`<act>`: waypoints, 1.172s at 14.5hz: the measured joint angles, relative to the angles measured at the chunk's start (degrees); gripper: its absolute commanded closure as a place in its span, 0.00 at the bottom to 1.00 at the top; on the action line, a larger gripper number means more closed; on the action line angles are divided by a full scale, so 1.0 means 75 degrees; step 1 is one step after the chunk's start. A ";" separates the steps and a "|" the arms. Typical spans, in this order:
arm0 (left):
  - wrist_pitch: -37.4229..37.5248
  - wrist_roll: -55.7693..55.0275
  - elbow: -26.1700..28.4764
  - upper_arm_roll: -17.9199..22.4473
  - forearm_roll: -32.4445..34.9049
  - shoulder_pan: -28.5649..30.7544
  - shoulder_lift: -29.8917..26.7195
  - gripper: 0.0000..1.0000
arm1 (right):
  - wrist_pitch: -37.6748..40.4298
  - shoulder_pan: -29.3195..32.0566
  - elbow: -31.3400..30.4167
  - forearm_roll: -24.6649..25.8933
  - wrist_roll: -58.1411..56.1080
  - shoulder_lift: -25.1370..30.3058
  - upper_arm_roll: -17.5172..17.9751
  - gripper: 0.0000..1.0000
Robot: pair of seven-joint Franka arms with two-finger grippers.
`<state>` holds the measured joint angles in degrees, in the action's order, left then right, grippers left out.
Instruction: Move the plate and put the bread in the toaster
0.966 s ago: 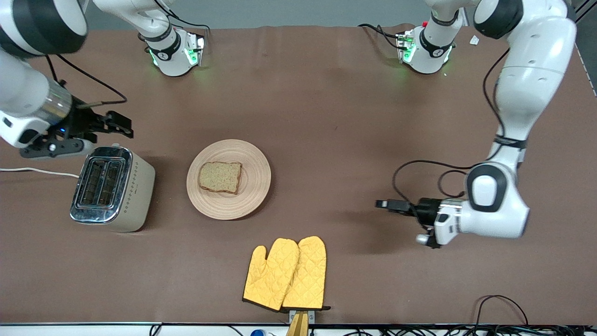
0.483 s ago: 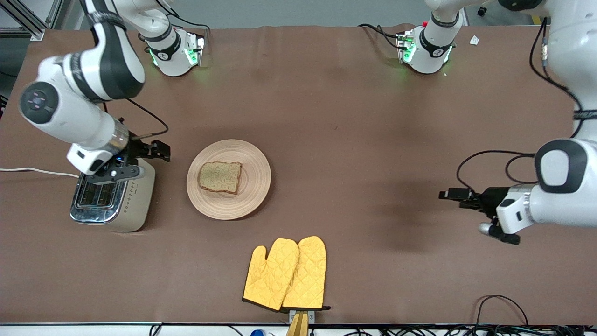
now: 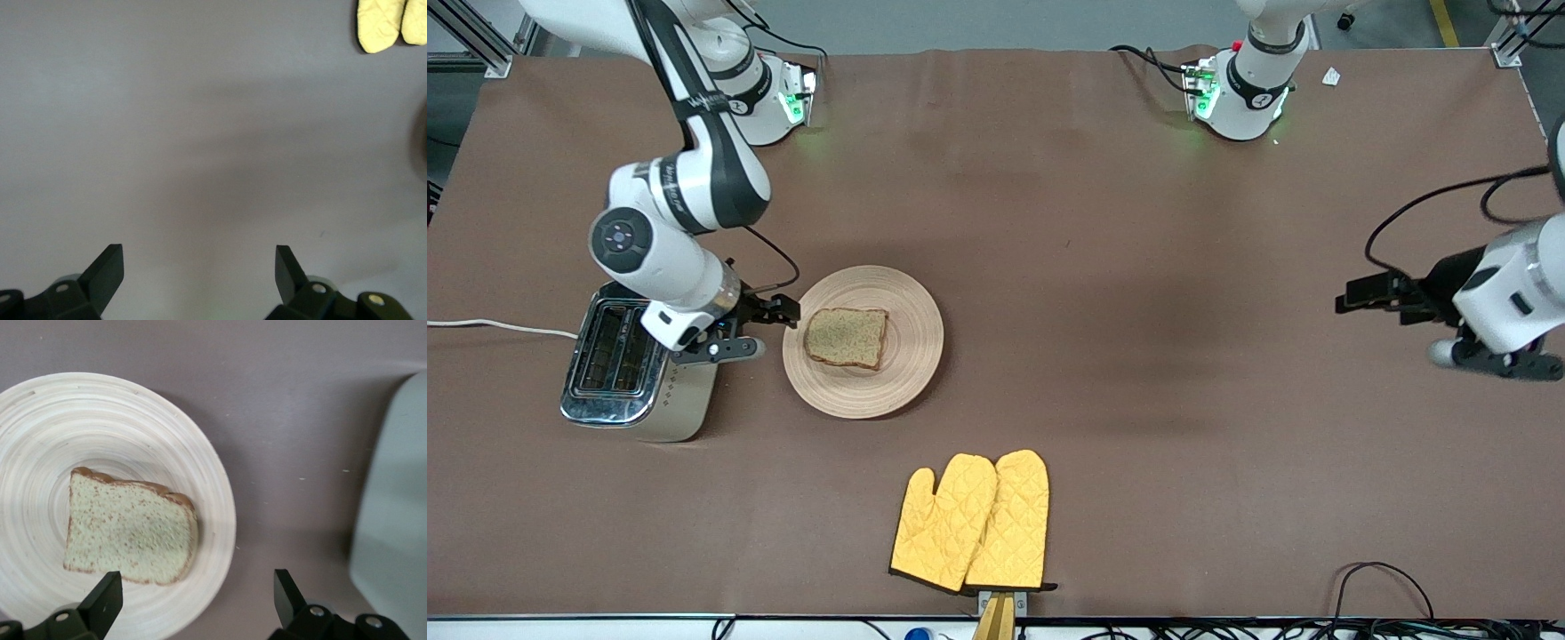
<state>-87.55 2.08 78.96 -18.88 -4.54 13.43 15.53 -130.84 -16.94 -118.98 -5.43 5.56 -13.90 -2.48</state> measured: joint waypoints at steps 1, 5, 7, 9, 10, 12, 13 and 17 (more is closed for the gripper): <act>-0.0076 -0.0002 0.0152 0.0000 0.0135 0.0001 -0.0226 0.00 | -0.0288 -0.0107 -0.0100 -0.0025 0.0109 -0.0149 0.0001 0.00; -0.0702 -0.0002 0.1076 -0.0005 0.0234 -0.0023 -0.1057 0.00 | -0.1134 -0.0392 -0.0282 -0.0065 0.0266 -0.0697 0.0004 0.00; -0.0709 -0.0001 0.1280 -0.0005 0.0234 -0.0025 -0.1276 0.00 | -0.1519 -0.0435 -0.0294 -0.0068 0.0279 -0.0970 0.0004 0.00; -0.0679 -0.0001 0.1290 -0.0005 0.0234 -0.0025 -0.1345 0.00 | -0.1750 -0.0435 -0.0296 -0.0071 0.0279 -0.1196 -0.0001 0.04; -0.0655 -0.0001 0.1288 -0.0005 0.0235 -0.0025 -0.1367 0.00 | -0.1789 -0.0435 -0.0296 -0.0073 0.0280 -0.1264 -0.0003 0.08; -0.0618 -0.0001 0.1284 0.0028 0.0236 -0.0051 -0.1415 0.00 | -0.1798 -0.0435 -0.0296 -0.0075 0.0282 -0.1328 -0.0004 0.12; -0.0535 -0.0001 0.1282 0.0129 0.0260 -0.0164 -0.1451 0.00 | -0.1798 -0.0435 -0.0296 -0.0076 0.0282 -0.1348 -0.0004 0.13; -0.0279 -0.0002 0.1276 0.1248 0.0468 -0.1216 -0.1663 0.00 | -0.1766 -0.0436 -0.0296 -0.0162 0.0305 -0.1369 -0.0005 0.13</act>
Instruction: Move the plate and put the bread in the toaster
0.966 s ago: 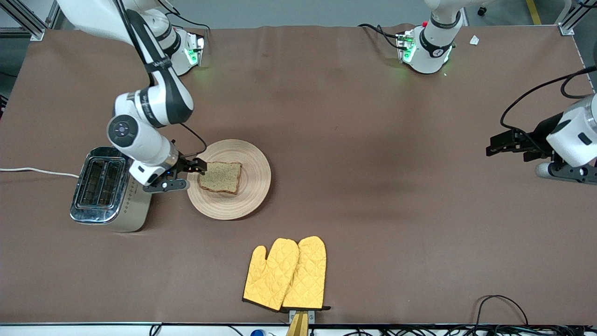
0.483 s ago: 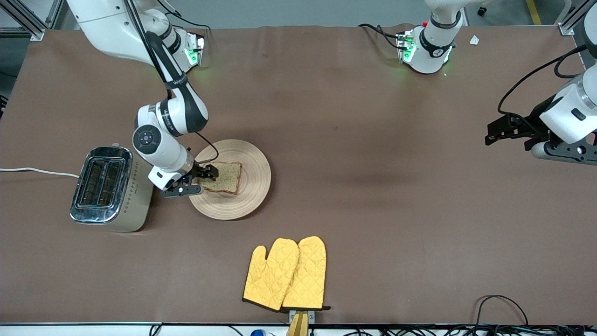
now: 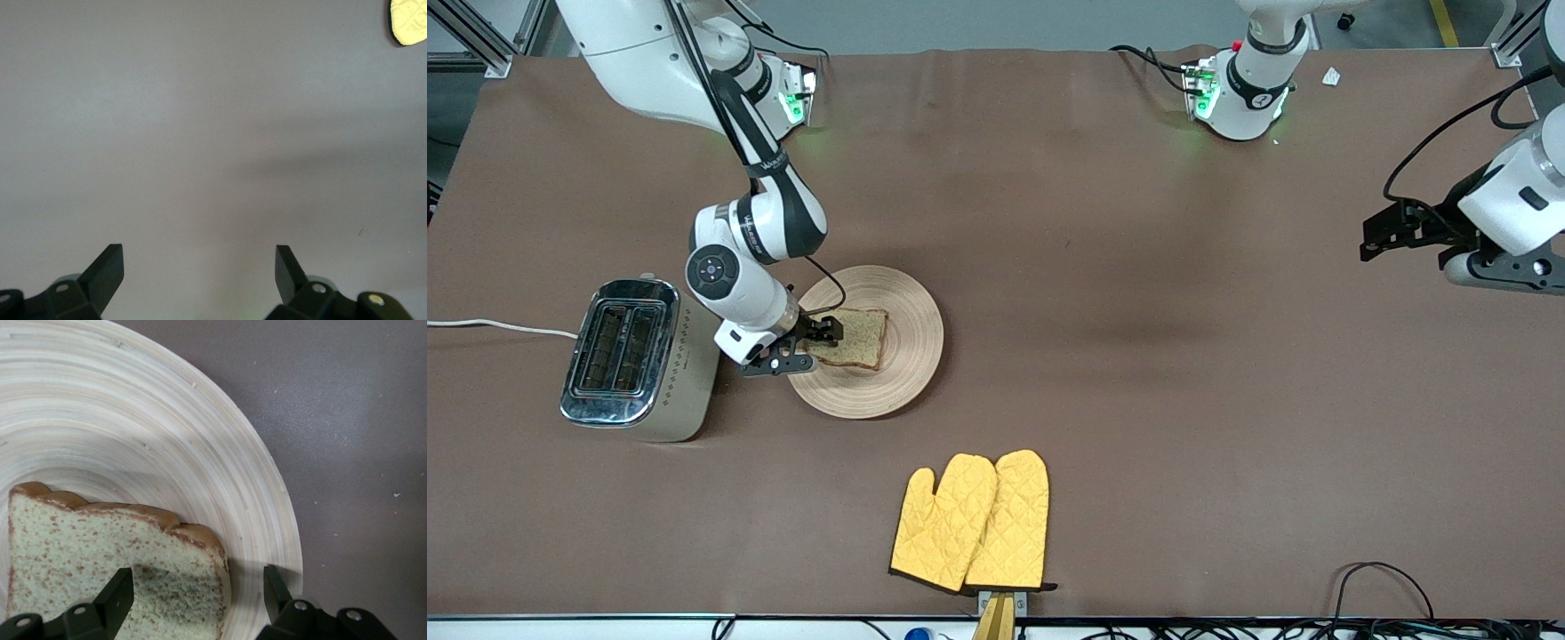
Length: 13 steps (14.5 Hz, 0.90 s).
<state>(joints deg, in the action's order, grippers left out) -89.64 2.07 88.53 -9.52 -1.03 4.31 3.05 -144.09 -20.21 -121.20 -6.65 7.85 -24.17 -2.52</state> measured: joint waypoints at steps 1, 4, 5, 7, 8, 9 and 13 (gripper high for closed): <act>0.0012 -0.0030 0.0000 0.0197 0.0000 -0.0178 -0.0061 0.00 | 0.0044 -0.0003 0.0001 -0.0002 0.0058 0.0000 0.0001 0.14; 0.0008 -0.0312 0.0002 0.0707 0.0000 -0.0768 -0.0246 0.00 | 0.0175 -0.0034 0.0000 -0.0004 0.0130 0.0000 0.0003 0.25; -0.0045 -0.0345 0.0013 0.0800 0.0000 -0.0964 -0.0314 0.00 | 0.0186 -0.0046 0.0000 -0.0005 0.0141 0.0000 0.0004 0.32; -0.0377 -0.0461 0.0155 0.0829 0.0005 -0.1181 -0.0476 0.00 | 0.0192 -0.0058 0.0001 -0.0010 0.0151 0.0000 0.0004 0.50; -0.0647 -0.0477 0.0304 0.0829 0.0009 -0.1218 -0.0564 0.00 | 0.0193 -0.0062 0.0001 -0.0018 0.0164 0.0000 0.0007 0.59; -0.0834 -0.0490 0.0448 0.0836 0.0010 -0.1219 -0.0632 0.00 | 0.0193 -0.0066 0.0001 -0.0019 0.0179 0.0000 0.0007 0.67; -0.1015 -0.0577 0.0683 0.0922 0.0011 -0.1099 -0.0701 0.00 | 0.0198 -0.0067 0.0010 -0.0043 0.0243 0.0011 -0.0003 0.85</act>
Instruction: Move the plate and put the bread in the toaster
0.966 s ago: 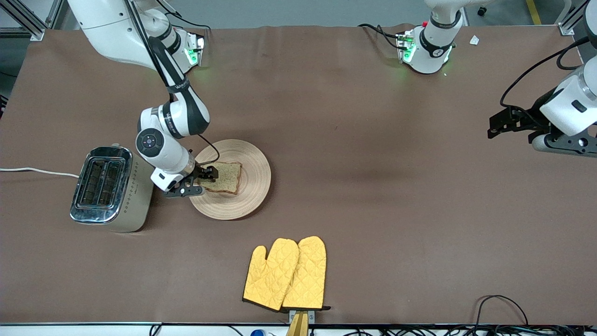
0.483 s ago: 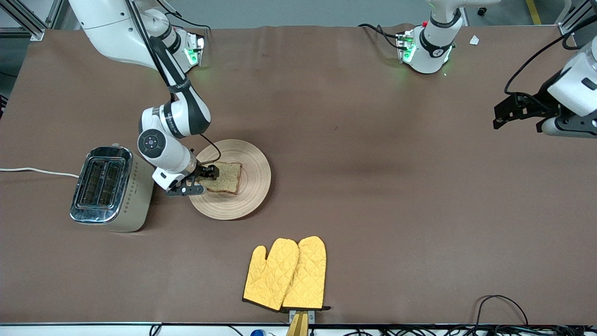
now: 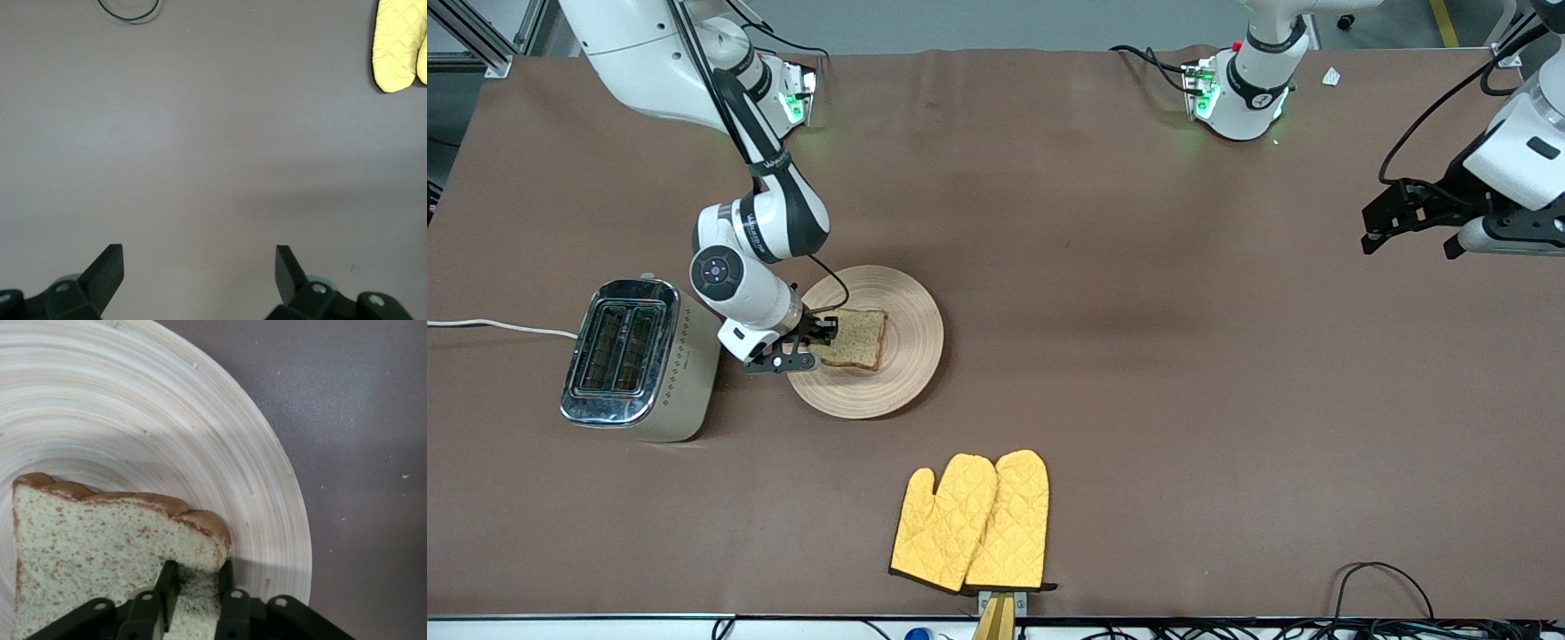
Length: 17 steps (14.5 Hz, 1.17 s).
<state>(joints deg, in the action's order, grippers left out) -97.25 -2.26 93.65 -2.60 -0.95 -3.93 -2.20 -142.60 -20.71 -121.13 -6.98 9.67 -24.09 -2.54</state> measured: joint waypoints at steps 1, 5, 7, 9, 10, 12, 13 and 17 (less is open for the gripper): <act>-0.0010 0.0000 0.0000 0.0005 0.0000 0.0014 -0.0001 0.00 | 0.0012 0.0000 0.0001 -0.0001 0.0007 0.0013 -0.0005 0.89; -0.0062 -0.0002 -0.0008 0.0001 0.0000 0.0007 -0.0001 0.00 | 0.0048 0.0001 0.0005 -0.0002 0.0013 0.0027 -0.0028 1.00; -0.0065 -0.0002 -0.0024 0.0001 0.0000 0.0007 -0.0001 0.00 | 0.0083 0.0001 0.0023 -0.0002 0.0046 0.0027 -0.0028 1.00; -0.0062 -0.0002 -0.0032 0.0001 0.0000 0.0007 -0.0001 0.00 | 0.0347 -0.0011 0.0149 -0.0002 0.0125 0.0024 -0.0016 1.00; -0.0059 -0.0002 -0.0036 0.0001 0.0000 0.0007 -0.0001 0.00 | 0.0621 -0.0037 0.0290 -0.0004 0.0137 0.0024 -0.0007 1.00; -0.0016 -0.0002 -0.0038 0.0001 0.0000 0.0007 -0.0001 0.00 | 0.1330 -0.0109 0.0718 -0.0006 0.0168 0.0024 -0.0006 1.00; 0.0022 -0.0002 -0.0038 0.0001 0.0000 0.0007 -0.0001 0.00 | 0.1716 -0.0135 0.0980 0.0007 0.0175 0.0026 -0.0008 1.00; 0.0060 -0.0002 -0.0038 0.0001 0.0000 0.0007 -0.0001 0.00 | 0.3884 -0.0231 0.2460 0.0806 0.0566 0.0081 -0.0016 1.00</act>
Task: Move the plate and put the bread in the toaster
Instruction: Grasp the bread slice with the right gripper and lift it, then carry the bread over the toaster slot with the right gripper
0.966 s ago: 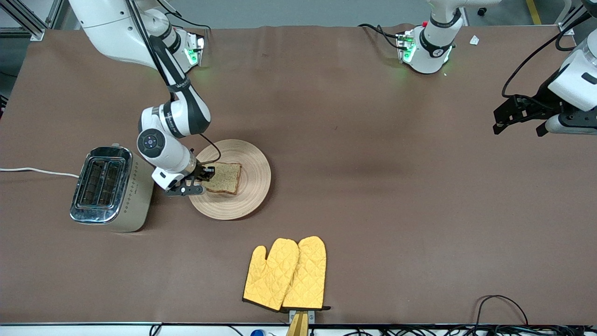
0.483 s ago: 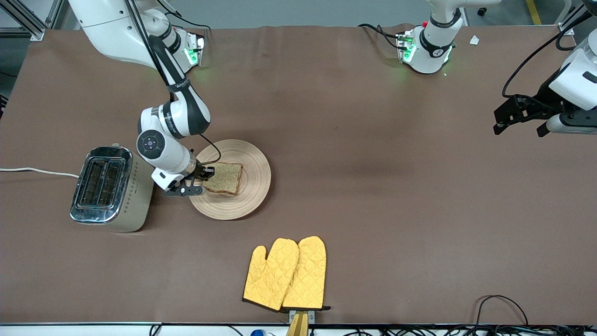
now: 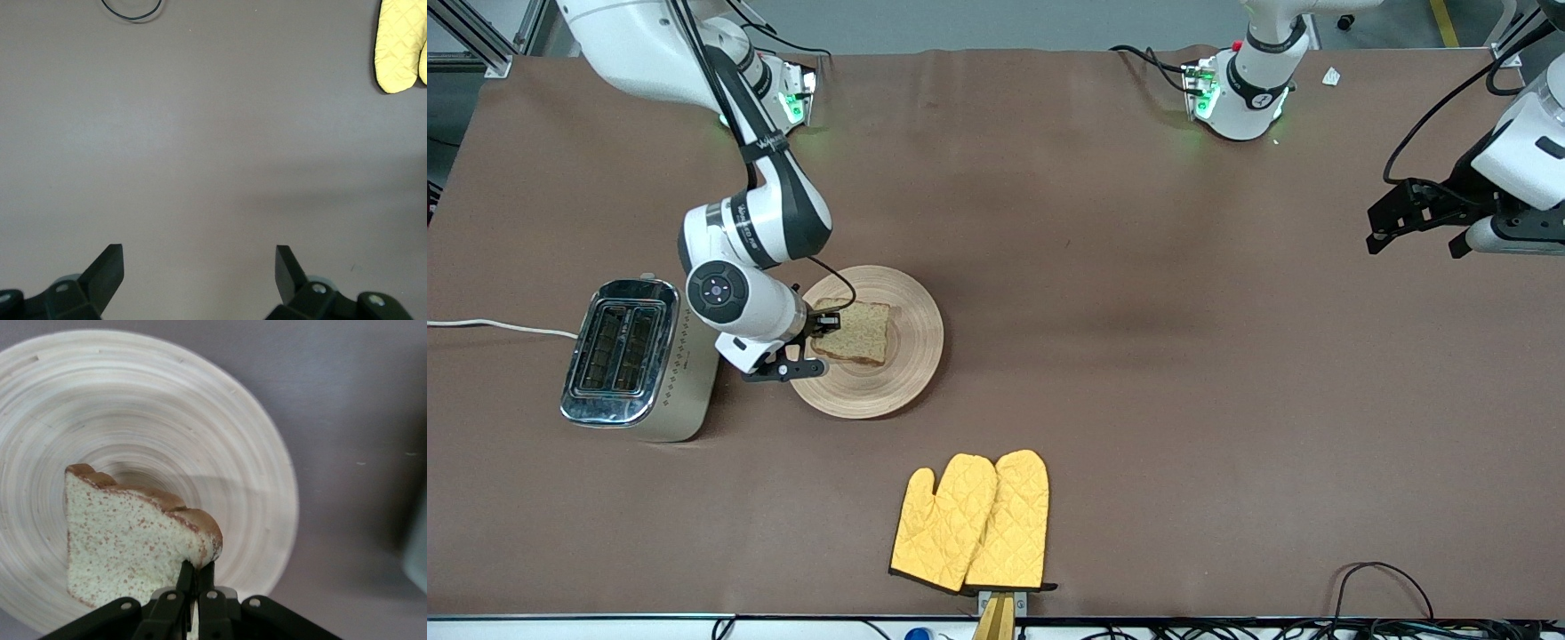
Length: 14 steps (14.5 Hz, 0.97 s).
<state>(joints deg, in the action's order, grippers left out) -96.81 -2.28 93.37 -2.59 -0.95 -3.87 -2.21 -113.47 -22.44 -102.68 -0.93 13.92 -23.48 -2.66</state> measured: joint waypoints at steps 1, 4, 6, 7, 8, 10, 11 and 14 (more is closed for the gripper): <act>0.0001 0.0000 0.0000 0.0000 0.0000 0.0000 0.0000 0.00 | 0.0678 -0.0039 0.0478 0.0323 0.0225 0.0034 0.0002 1.00; 0.0003 0.0000 0.0000 0.0000 0.0000 0.0002 0.0000 0.00 | 0.2207 -0.0351 0.1669 0.1195 0.0710 0.0123 0.0005 1.00; 0.0003 0.0000 0.0000 0.0000 0.0000 0.0002 0.0000 0.00 | 0.2900 -0.0661 0.2134 0.1953 0.0993 0.0126 0.0005 1.00; 0.0004 0.0000 0.0000 0.0000 0.0000 0.0002 0.0000 0.00 | 0.3188 -0.0816 0.2242 0.2400 0.1105 0.0125 0.0005 1.00; 0.0005 0.0000 -0.0001 0.0000 0.0000 0.0001 0.0000 0.00 | 0.3449 -0.0958 0.2296 0.2898 0.1226 0.0126 0.0005 1.00; 0.0018 0.0000 -0.0002 -0.0002 0.0000 0.0001 0.0000 0.00 | 0.3985 -0.1154 0.2364 0.3989 0.1434 0.0136 0.0005 1.00; 0.0021 0.0000 -0.0003 -0.0002 0.0000 0.0001 0.0000 0.00 | 0.4218 -0.1228 0.2390 0.4510 0.1526 0.0150 0.0003 1.00; 0.0036 0.0000 -0.0058 -0.0007 0.0001 0.0000 -0.0001 0.00 | 0.4943 -0.1396 0.2406 0.5896 0.1892 0.0195 0.0002 1.00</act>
<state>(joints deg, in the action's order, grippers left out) -96.53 -2.28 92.93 -2.65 -0.95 -3.88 -2.22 -76.40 -32.91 -84.63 43.29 28.11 -22.02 -2.64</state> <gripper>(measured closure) 0.000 0.943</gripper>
